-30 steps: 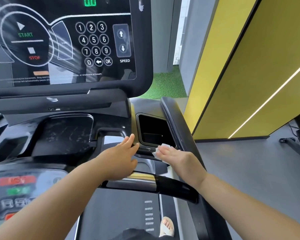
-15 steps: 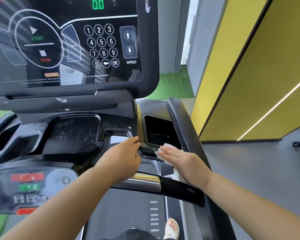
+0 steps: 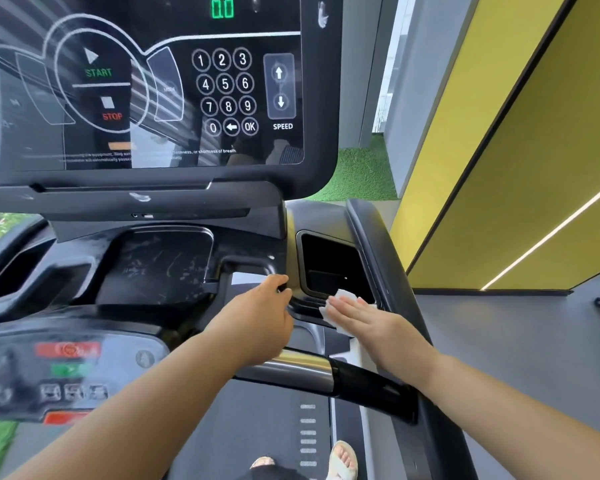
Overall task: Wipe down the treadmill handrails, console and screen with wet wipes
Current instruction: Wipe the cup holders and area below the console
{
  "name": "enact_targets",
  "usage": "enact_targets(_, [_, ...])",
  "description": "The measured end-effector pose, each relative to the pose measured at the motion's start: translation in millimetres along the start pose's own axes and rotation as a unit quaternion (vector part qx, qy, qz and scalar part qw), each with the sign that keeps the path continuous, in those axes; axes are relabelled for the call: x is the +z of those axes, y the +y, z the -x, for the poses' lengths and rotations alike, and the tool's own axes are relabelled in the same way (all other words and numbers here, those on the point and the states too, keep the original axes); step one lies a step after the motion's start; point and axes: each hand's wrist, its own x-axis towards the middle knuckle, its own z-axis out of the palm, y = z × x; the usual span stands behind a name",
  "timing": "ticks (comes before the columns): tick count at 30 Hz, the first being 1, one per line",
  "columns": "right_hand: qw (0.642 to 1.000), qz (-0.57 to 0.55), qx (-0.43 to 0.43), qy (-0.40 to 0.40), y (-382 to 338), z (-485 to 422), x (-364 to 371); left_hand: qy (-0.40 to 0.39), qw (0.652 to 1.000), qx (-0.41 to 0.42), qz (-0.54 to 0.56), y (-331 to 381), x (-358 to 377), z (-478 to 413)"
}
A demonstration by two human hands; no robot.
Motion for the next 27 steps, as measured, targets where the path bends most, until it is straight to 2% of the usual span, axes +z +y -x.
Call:
enact_targets(4, [0.998, 0.053, -0.015, -0.007, -18.1, -27.4, 4.6, -0.02, 0.992, 0.039, -0.117, -2.9, 1.3, -3.5])
enact_targets(7, [0.993, 0.119, -0.007, -0.027, -34.8, -52.1, 7.6, -0.009, 0.998, 0.027, -0.053, -5.1, 3.6, -6.4])
enact_targets(8, [0.993, 0.116, 0.001, -0.03, -34.7, -50.6, 6.3, -0.016, 0.999, 0.024, -0.042, -5.6, 2.7, -5.6])
enact_targets(11, [0.999, 0.026, 0.007, -0.027, -18.8, -24.0, -0.6, -0.031, 0.994, 0.038, -0.094, -6.2, 1.0, -3.6])
enact_targets(14, [0.998, 0.039, 0.02, -0.038, -10.8, -9.4, -9.6, -0.02, 0.99, 0.054, -0.129, -6.2, 0.5, -4.2])
enact_targets(18, [0.997, 0.067, 0.0, -0.041, -24.9, -43.4, 3.6, -0.01, 0.983, 0.073, -0.17, -7.2, -1.1, -3.4])
enact_targets(20, [0.992, 0.108, -0.018, -0.057, -34.6, -57.5, 4.6, -0.003, 0.998, 0.028, -0.05, -10.8, 4.6, -1.6])
enact_targets(21, [0.987, 0.148, -0.032, -0.062, -37.0, -60.6, 1.8, 0.043, 0.995, -0.029, 0.08, -17.4, 4.7, 2.0])
enact_targets(22, [0.98, 0.182, -0.05, -0.069, -36.7, -60.3, -0.4, 0.082, 0.97, -0.087, 0.21, -26.0, -1.5, 10.4])
enact_targets(23, [0.975, 0.195, -0.061, -0.083, -36.0, -58.4, -3.6, 0.093, 0.943, -0.122, 0.294, -37.5, -1.2, 14.6])
enact_targets(24, [0.972, 0.202, -0.066, -0.101, -34.3, -54.8, -7.0, 0.08, 0.938, -0.13, 0.312, -51.0, -1.4, 19.6])
enact_targets(25, [0.969, 0.207, -0.064, -0.12, -32.8, -53.1, -9.9, 0.057, 0.947, -0.128, 0.289, -65.7, -0.9, 25.4])
enact_targets(27, [0.967, 0.221, -0.051, -0.117, -30.7, -56.6, -7.9, -0.031, 0.967, -0.111, 0.226, -90.3, 4.2, 32.9])
